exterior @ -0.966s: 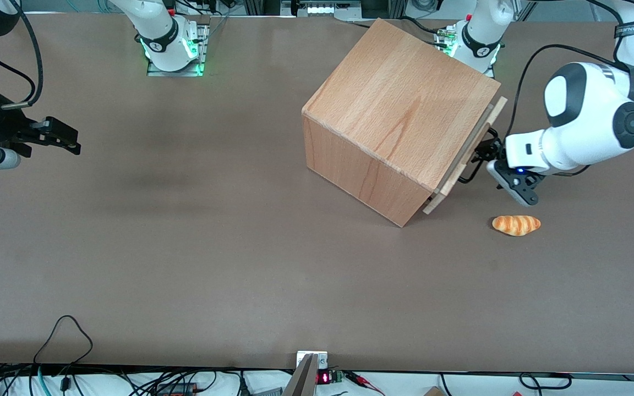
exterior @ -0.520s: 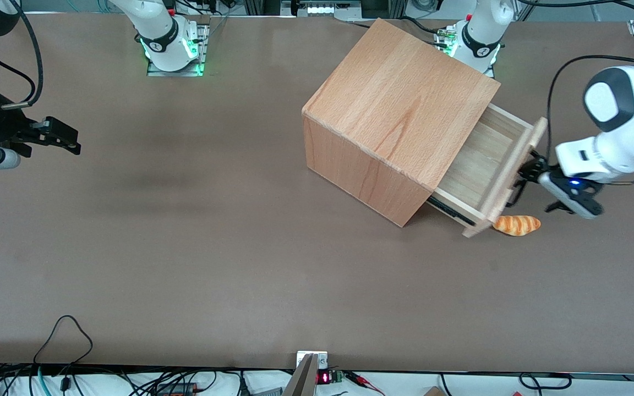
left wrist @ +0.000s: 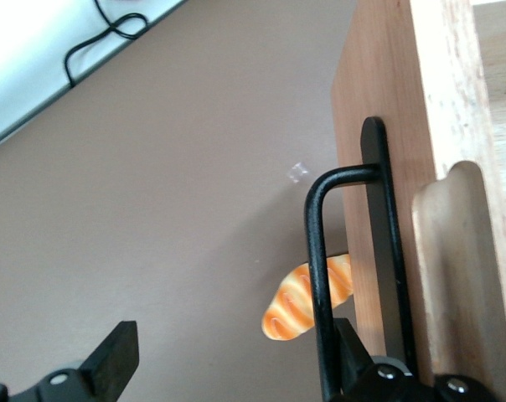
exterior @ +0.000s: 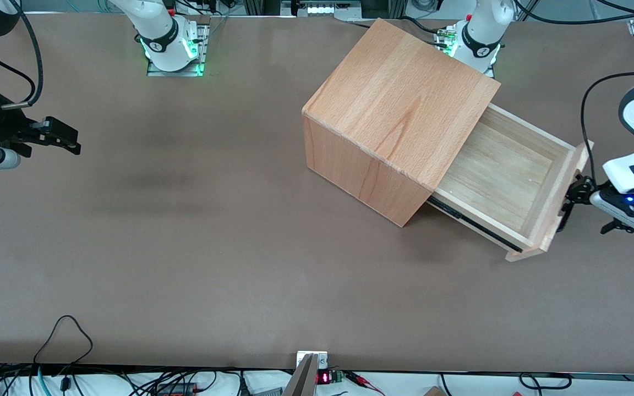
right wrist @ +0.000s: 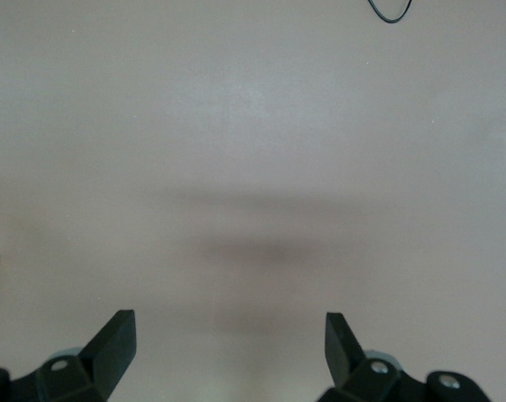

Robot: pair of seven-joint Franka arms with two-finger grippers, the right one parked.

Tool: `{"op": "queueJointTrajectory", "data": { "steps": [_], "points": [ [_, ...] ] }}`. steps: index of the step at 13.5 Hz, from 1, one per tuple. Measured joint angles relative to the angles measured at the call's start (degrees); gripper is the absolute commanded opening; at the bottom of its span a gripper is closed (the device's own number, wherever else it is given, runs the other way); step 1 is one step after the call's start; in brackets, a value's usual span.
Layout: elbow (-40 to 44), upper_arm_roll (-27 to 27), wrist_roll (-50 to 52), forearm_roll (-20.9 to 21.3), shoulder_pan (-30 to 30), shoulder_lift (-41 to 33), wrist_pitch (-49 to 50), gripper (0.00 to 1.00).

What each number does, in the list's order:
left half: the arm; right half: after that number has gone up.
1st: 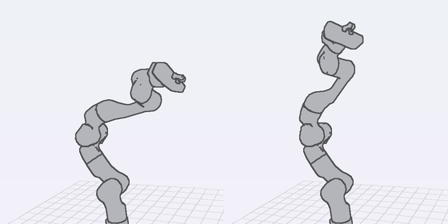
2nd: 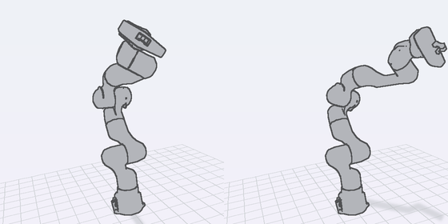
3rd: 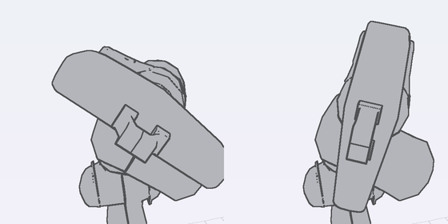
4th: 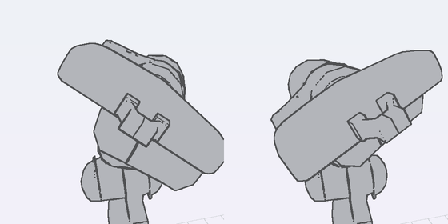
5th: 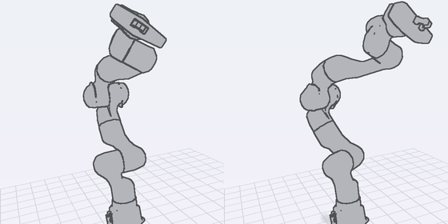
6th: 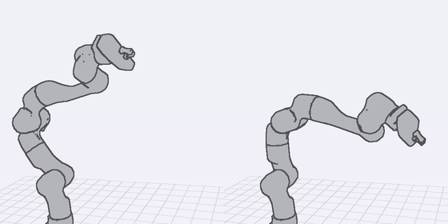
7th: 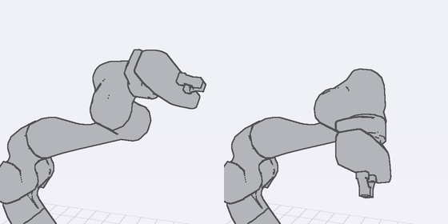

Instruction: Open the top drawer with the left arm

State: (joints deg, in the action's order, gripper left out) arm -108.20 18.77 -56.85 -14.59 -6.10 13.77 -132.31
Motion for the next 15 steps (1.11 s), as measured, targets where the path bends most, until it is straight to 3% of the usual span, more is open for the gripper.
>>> {"op": "queueJointTrajectory", "data": {
  "steps": [8,12,15],
  "points": [
    [6.7,0.4,-2.4,1.8,-0.3,0.6,3.9,1.00],
    [10.1,1.6,-1.5,3.0,0.0,-1.8,11.1,1.00],
    [11.9,1.5,10.0,8.4,-0.8,-5.8,20.8,1.00]
  ]
}}
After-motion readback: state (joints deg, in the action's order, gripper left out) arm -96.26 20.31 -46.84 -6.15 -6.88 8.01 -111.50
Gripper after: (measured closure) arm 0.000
